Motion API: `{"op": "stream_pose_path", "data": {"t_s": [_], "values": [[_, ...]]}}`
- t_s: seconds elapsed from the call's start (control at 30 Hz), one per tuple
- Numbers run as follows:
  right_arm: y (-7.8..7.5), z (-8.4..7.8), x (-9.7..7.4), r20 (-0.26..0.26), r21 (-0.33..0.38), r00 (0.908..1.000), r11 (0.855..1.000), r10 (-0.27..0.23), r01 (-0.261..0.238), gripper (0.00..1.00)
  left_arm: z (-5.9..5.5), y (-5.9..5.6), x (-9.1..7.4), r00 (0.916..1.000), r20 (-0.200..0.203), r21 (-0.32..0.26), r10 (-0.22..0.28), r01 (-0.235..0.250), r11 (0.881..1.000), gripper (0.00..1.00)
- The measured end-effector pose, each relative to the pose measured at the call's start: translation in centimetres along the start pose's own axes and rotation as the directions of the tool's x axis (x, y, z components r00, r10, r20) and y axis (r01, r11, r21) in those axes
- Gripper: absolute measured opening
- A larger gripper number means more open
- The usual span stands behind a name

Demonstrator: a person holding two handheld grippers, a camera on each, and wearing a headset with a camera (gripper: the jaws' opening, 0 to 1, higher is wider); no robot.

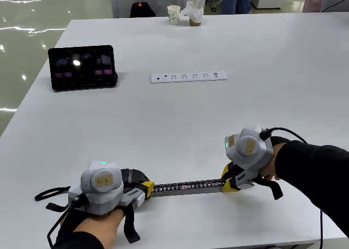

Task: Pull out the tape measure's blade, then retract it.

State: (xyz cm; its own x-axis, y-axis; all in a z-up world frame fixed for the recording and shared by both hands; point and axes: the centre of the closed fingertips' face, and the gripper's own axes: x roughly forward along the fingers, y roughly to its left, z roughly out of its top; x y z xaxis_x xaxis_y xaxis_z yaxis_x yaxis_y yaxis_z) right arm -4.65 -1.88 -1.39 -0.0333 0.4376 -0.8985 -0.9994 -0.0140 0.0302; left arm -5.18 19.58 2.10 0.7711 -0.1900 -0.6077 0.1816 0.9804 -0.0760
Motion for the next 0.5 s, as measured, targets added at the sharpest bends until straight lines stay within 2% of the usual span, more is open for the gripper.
{"op": "stream_pose_path", "data": {"t_s": [0.5], "values": [[0.03,0.54,0.32,0.01,0.013,0.9999,1.0,-0.003,0.003,0.12,-0.02,0.04,0.0,1.0,0.003,0.0,0.0,0.0,1.0,0.59]]}}
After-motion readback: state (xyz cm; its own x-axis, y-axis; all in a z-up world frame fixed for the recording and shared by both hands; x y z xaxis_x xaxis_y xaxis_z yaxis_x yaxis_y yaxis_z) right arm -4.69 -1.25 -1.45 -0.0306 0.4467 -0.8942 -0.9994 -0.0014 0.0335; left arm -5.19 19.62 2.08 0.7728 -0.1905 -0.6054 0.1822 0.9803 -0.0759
